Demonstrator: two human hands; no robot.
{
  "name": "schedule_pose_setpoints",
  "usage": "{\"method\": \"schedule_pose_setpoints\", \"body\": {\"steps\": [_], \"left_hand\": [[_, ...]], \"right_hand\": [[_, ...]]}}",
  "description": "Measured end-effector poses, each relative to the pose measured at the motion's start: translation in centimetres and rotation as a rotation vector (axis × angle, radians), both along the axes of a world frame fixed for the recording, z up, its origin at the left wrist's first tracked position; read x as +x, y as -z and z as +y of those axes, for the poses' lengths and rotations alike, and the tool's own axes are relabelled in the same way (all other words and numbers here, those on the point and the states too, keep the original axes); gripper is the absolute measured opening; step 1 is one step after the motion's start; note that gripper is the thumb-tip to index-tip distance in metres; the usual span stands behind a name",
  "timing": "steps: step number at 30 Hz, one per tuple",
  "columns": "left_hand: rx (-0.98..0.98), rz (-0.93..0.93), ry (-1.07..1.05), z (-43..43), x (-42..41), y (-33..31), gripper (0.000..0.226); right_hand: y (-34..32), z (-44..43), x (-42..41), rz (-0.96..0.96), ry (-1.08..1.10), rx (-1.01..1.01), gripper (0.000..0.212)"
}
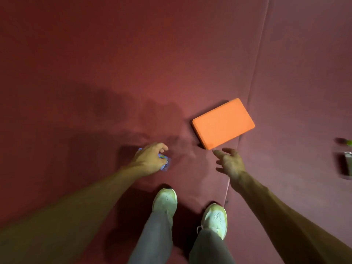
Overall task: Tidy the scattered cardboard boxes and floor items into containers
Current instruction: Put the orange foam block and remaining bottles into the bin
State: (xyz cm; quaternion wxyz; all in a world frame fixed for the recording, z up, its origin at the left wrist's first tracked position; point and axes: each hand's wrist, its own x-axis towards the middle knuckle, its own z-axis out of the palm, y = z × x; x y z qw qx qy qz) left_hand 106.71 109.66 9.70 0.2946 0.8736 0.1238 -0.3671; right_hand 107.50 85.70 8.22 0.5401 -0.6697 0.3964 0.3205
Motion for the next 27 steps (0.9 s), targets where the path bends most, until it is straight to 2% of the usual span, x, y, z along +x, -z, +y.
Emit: {"method": "schedule_pose_setpoints", "body": {"steps": [2, 4, 6, 9, 13, 16, 19, 21, 22, 25, 27], "left_hand": [[0.083, 0.009, 0.098, 1.3, 0.0, 5.1, 0.052], [0.217, -0.034, 0.295, 2.7, -0.3, 9.8, 0.056], [0.295, -0.045, 0.463, 4.0, -0.6, 13.4, 0.064], [0.331, 0.002, 0.582, 4.8, -0.9, 17.3, 0.076], [0.388, -0.070, 0.695, 4.8, -1.4, 20.3, 0.072], [0.324, -0.085, 0.575, 4.2, -0.9, 19.4, 0.069], [0.237, -0.060, 0.366, 3.4, 0.6, 16.1, 0.072], [0.187, -0.039, 0.276, 2.6, 1.5, 13.2, 0.069], [0.169, -0.031, 0.252, 2.3, 2.0, 11.7, 0.069], [0.144, -0.010, 0.232, 1.6, 3.9, 8.8, 0.069], [0.107, -0.004, 0.194, 1.1, 5.3, 9.0, 0.068]], "right_hand": [[4.6, 0.9, 1.3, 0.012, 0.083, 0.031, 0.055], [8.9, 1.5, 2.5, 0.042, 0.154, 0.048, 0.046], [12.9, 1.9, 3.5, 0.082, 0.238, 0.061, 0.056], [17.1, 2.4, 4.5, 0.096, 0.392, 0.009, 0.087], [19.4, 2.8, 4.4, 0.085, 0.545, -0.046, 0.090], [18.6, 2.4, 4.3, 0.122, 0.508, 0.078, 0.077], [16.2, 1.4, 3.4, 0.174, 0.546, 0.064, 0.029], [13.9, 1.2, 2.4, 0.184, 0.553, 0.040, 0.012], [12.8, 1.1, 2.0, 0.192, 0.545, 0.055, 0.016], [10.6, 1.5, 1.6, 0.211, 0.524, 0.100, 0.055], [11.2, 1.5, 1.7, 0.195, 0.512, 0.098, 0.065]]}}
